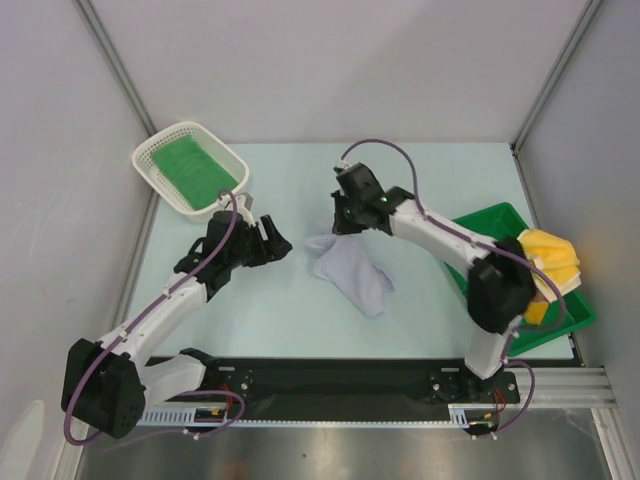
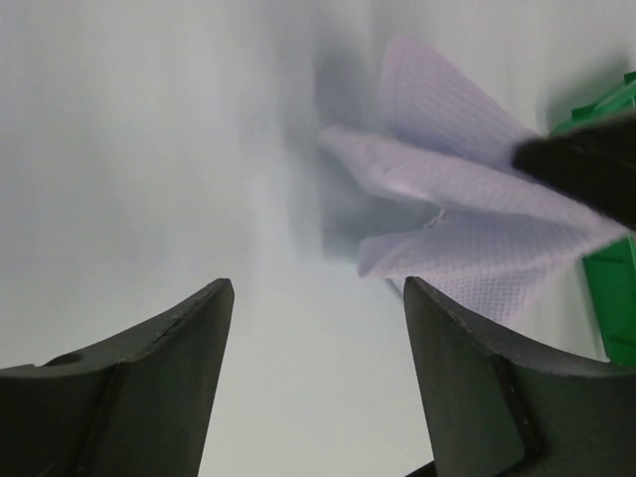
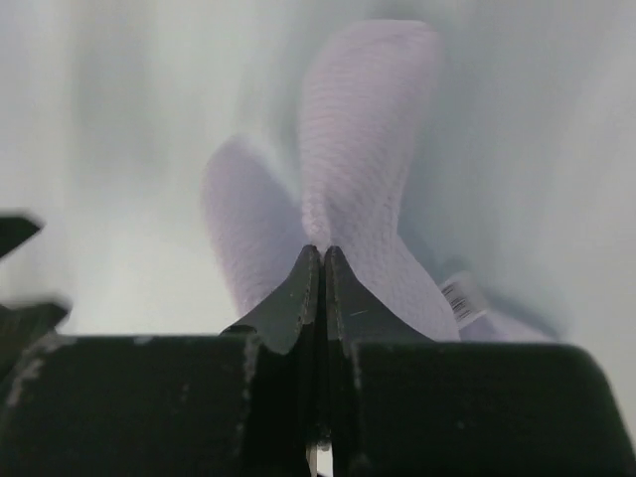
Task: Fold and stack the towels
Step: Flatten out the crumpled towel
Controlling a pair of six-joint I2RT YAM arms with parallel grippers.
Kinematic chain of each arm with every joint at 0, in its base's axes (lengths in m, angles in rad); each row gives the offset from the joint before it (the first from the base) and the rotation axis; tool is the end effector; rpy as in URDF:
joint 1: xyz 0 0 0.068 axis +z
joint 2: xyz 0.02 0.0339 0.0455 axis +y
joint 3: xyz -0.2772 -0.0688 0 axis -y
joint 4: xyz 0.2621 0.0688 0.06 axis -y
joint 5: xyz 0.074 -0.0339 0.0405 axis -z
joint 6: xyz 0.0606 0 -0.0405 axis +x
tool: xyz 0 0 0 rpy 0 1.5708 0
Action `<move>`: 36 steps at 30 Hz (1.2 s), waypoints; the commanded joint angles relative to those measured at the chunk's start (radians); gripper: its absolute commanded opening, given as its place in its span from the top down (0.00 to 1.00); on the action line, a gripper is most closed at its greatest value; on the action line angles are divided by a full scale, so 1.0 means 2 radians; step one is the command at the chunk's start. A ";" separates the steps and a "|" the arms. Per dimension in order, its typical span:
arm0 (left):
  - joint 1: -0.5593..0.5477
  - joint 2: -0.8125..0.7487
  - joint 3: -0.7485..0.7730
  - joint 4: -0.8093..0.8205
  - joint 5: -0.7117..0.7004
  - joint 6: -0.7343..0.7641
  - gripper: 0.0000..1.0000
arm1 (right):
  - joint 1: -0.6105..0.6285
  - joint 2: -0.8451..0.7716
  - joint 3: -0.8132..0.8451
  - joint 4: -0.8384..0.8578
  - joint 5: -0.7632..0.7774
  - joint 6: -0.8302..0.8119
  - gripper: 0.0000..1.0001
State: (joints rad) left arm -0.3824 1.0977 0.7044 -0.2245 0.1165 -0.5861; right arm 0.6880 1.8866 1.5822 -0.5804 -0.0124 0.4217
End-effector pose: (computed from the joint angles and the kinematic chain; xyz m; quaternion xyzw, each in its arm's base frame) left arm 0.2462 -0.1066 0.2375 -0.0636 0.8852 -0.2590 0.3812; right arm 0.3544 0.2923 0.2515 -0.1271 0.9331 0.1821 0.2828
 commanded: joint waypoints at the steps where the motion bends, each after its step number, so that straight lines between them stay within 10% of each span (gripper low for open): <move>1: 0.006 -0.006 0.011 0.010 -0.002 -0.001 0.25 | 0.030 -0.141 -0.180 0.101 0.035 0.042 1.00; 8: -0.017 -0.020 -0.067 0.073 0.027 -0.006 0.24 | 0.072 -0.300 -0.468 0.246 0.015 0.107 0.91; 36: -0.133 0.136 -0.096 0.398 0.225 0.112 0.26 | 0.069 -0.405 -0.542 0.207 0.029 0.088 0.86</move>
State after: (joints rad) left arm -0.6365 1.3602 0.5198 0.4610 0.5255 -0.4126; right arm 0.8440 1.1030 0.5140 -0.2024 0.0586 0.6086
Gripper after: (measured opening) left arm 0.737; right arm 0.144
